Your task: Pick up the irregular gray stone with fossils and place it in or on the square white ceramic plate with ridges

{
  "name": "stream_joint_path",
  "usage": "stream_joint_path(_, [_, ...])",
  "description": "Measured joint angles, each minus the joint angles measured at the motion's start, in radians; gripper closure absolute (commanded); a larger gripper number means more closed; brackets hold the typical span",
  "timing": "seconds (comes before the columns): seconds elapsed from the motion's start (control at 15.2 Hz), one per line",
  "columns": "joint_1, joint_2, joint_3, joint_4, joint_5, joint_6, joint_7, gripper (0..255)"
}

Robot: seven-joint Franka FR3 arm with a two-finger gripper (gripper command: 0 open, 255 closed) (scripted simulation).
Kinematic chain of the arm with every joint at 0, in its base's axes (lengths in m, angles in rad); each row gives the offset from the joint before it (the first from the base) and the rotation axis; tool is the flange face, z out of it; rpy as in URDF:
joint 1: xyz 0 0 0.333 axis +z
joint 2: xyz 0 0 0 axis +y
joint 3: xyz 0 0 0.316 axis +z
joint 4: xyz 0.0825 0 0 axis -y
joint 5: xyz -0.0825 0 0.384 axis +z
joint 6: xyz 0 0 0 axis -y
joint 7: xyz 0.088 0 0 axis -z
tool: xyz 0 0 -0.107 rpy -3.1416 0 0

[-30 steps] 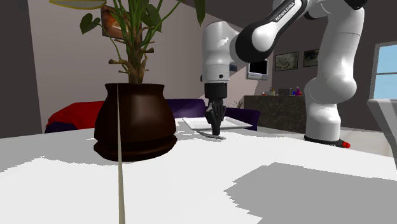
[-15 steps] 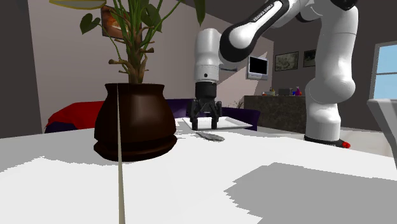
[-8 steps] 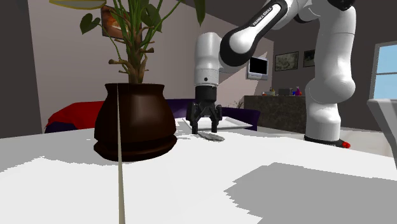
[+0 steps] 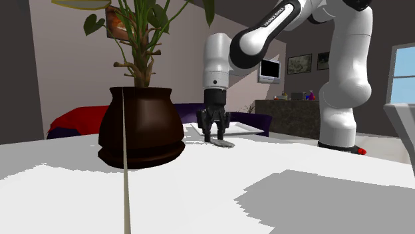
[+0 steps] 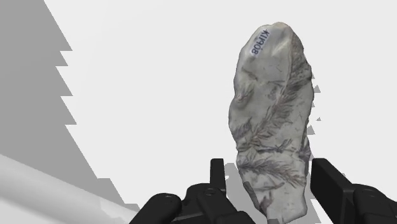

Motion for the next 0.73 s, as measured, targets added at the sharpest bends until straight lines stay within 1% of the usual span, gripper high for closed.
stream_joint_path(0.33, [0.001, -0.003, 0.0, 0.002, 0.002, -0.003, 0.0, 255])
stream_joint_path(0.73, [0.003, -0.05, -0.006, 0.033, 0.017, -0.082, -0.006, 255])
